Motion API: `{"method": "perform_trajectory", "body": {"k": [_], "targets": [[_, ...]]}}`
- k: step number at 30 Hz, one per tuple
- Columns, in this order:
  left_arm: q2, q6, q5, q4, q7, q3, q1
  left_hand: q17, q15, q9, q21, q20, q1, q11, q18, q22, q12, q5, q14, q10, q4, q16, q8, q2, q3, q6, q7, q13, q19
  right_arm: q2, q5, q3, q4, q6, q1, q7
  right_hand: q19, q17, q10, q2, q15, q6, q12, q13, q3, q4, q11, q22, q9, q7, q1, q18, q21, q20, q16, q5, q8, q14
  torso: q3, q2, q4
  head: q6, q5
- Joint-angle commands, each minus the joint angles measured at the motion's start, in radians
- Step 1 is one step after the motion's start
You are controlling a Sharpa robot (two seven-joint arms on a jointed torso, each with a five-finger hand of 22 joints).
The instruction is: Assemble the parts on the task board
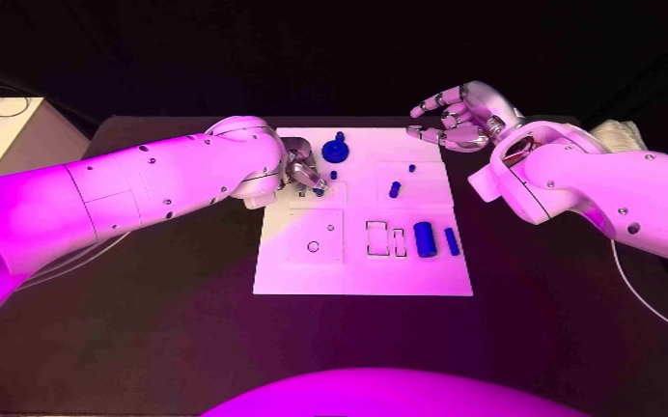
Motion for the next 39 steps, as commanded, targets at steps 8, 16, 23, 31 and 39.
{"method": "perform_trajectory", "body": {"k": [8,16,23,31,39], "targets": [[-0.003,0.042,-0.014,0.002,-0.002,-0.003,-0.005,0.245,-0.008,0.001,0.004,0.002,0.000,-0.005,-0.017,0.001,0.000,0.006,0.098,0.002,-0.220,0.004,0.004,0.011,0.214,0.019,-0.012,0.000,0.008,0.001,-0.002,0.000,-0.002,0.015,-0.001,0.001,0.077,0.200,0.031,-0.002,0.002,0.003,-0.004,0.196,0.003,0.003,0.000,0.224,-0.002,-0.001,-0.008,0.008,-0.004,0.001,-0.005,0.005,0.004,0.089,0.0003,0.000,0.0003,0.000,0.002],[-0.005,0.049,-0.015,0.003,-0.003,-0.003,-0.005,0.245,-0.008,0.001,0.004,0.002,0.001,-0.005,-0.017,0.001,-0.001,0.007,0.098,0.002,-0.222,0.004,0.004,0.011,0.216,0.020,-0.012,-0.002,0.007,0.001,-0.002,0.000,-0.003,0.017,-0.001,0.000,0.077,0.200,0.031,-0.002,0.002,0.003,-0.004,0.196,0.003,0.003,0.000,0.224,-0.002,-0.001,-0.008,0.008,-0.004,0.001,-0.005,0.005,0.004,0.089,0.0008,0.000,-0.0011,-0.002,0.001],[-0.004,0.055,-0.015,0.003,-0.003,-0.003,-0.005,0.247,-0.009,0.001,0.004,0.001,0.001,-0.005,-0.017,0.002,-0.001,0.009,0.099,0.003,-0.223,0.005,0.004,0.011,0.216,0.021,-0.012,-0.001,0.008,0.001,-0.002,0.000,-0.004,0.019,-0.002,-0.001,0.077,0.200,0.031,-0.002,0.002,0.003,-0.004,0.196,0.003,0.003,0.000,0.224,-0.002,-0.001,-0.008,0.008,-0.004,0.001,-0.005,0.005,0.004,0.089,0.0010,0.000,-0.0001,-0.004,0.000],[0.001,0.058,-0.015,-0.003,-0.003,-0.003,-0.005,0.247,-0.009,0.001,0.004,0.001,0.001,-0.006,-0.017,0.002,-0.001,0.009,0.099,0.003,-0.223,0.005,0.004,0.011,0.216,0.021,-0.012,-0.001,0.008,0.003,-0.002,0.000,-0.005,0.019,-0.003,0.000,0.077,0.200,0.031,-0.002,0.002,0.003,-0.004,0.196,0.003,0.003,0.000,0.224,-0.002,-0.001,-0.008,0.008,-0.004,0.001,-0.005,0.005,0.004,0.089,0.0015,0.000,-0.0005,-0.006,0.001],[0.010,0.076,-0.013,-0.016,-0.005,-0.003,-0.005,0.256,-0.009,0.002,0.004,0.000,-0.013,-0.007,-0.018,0.003,-0.001,0.004,0.103,0.013,-0.217,0.009,0.002,0.009,0.205,0.029,-0.015,-0.003,0.010,0.001,-0.002,0.000,-0.004,0.020,-0.003,0.000,0.076,0.200,0.030,-0.002,0.002,0.003,-0.004,0.196,0.004,0.003,0.000,0.223,-0.002,-0.001,-0.015,0.009,-0.005,0.001,-0.005,0.004,0.003,0.089,0.0017,0.000,-0.0004,-0.010,0.000]]}}
